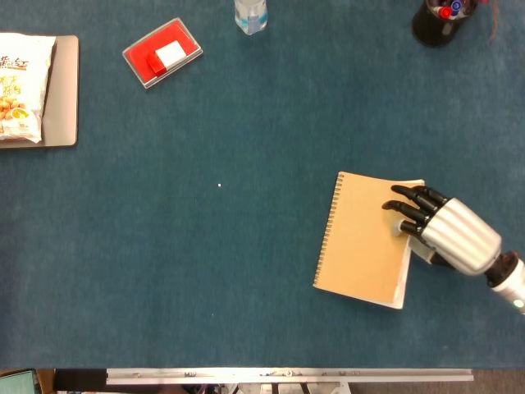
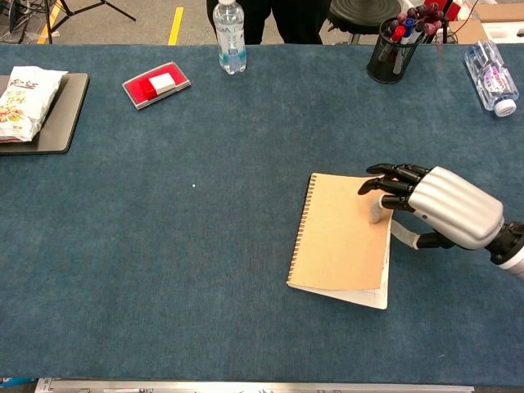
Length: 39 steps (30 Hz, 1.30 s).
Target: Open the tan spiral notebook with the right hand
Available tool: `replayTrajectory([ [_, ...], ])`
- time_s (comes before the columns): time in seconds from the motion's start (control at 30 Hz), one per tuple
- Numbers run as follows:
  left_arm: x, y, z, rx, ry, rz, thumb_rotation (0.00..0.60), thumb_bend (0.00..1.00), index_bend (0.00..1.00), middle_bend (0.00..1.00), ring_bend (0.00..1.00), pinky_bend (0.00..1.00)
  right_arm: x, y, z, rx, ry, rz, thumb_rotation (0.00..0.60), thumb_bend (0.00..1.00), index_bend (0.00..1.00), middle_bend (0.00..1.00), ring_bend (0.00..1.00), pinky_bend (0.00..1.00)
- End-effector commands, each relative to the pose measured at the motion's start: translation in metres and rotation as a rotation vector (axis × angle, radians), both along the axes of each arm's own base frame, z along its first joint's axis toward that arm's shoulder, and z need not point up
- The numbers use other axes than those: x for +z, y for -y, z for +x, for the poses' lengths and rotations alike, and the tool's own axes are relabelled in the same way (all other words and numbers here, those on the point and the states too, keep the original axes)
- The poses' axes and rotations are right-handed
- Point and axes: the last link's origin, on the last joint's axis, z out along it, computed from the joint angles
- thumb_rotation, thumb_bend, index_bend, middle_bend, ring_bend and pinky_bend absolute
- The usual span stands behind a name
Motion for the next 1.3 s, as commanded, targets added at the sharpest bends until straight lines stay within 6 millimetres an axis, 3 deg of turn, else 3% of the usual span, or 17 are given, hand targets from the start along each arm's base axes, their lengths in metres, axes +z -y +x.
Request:
replayTrajectory([
  [0.03,0.000,0.000,0.000,0.000,0.000,-0.001,0.600,0.19,0.44,0.37,0.21,0.42,0.012,-0.001,-0.002,0.013,-0.043,-0.004,0.600,0.52,0.79,0.30,0.14,0.27],
  [0.63,0.000,0.000,0.000,0.002,-0.005,0.003,0.600,0.19,0.44,0.37,0.21,0.42,0.067,-0.013,-0.005,-0.002,-0.314,0.010,0.600,0.52,0.82,0.31,0.16,0.27],
  [0.93,-0.001,0.000,0.001,0.001,-0.008,0.001,0.600,0.19,0.44,0.37,0.21,0.42,0.099,-0.027,0.009,-0.027,-0.451,0.034,0.600,0.52,0.83,0.31,0.16,0.27],
  [1.3,-0.001,0.000,0.001,0.001,-0.007,0.001,0.600,0.19,0.44,0.37,0.21,0.42,0.119,-0.035,0.026,-0.047,-0.541,0.031,0.600,0.53,0.84,0.33,0.17,0.27],
])
